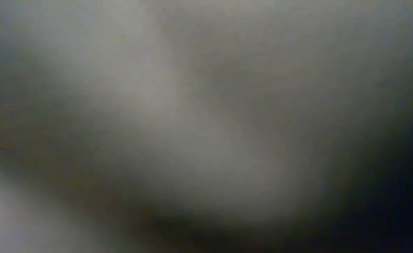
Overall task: Sort clothes
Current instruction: Put the white sock into the white laundry bin, then put the white shirt into the white laundry bin
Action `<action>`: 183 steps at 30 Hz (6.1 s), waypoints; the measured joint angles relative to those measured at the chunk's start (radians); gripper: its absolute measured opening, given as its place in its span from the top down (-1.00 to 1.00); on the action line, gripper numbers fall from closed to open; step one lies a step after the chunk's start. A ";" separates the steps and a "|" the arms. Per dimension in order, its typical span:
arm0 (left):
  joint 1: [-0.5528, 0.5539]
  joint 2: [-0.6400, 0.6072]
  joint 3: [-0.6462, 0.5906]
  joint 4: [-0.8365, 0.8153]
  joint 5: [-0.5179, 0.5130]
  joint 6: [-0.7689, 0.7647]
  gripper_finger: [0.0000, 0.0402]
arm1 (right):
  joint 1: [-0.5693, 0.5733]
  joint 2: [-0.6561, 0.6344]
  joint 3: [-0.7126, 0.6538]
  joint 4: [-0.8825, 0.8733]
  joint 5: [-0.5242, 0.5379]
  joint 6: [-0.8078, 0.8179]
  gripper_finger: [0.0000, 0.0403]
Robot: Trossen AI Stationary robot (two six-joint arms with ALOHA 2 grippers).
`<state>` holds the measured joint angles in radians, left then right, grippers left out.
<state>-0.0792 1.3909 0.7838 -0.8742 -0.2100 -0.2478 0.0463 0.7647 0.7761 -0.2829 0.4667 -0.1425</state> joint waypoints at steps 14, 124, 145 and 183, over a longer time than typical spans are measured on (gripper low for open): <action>0.000 -0.377 0.266 -0.083 -0.131 0.029 0.97 | 0.000 0.000 0.000 0.000 0.000 0.000 0.10; 0.453 -0.217 0.012 0.306 0.101 0.332 -0.12 | 0.000 0.003 0.000 0.000 0.000 0.018 0.10; 0.427 -0.095 0.040 0.259 0.097 0.332 0.94 | 0.000 0.003 0.000 0.000 0.000 0.005 0.10; 0.258 -0.389 0.684 0.985 0.049 0.289 0.94 | -0.001 0.127 0.000 0.240 -0.113 -0.027 0.10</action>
<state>0.1791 1.0019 1.4678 0.1110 -0.1607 0.0413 0.0456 0.8921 0.7761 -0.0424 0.3538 -0.1692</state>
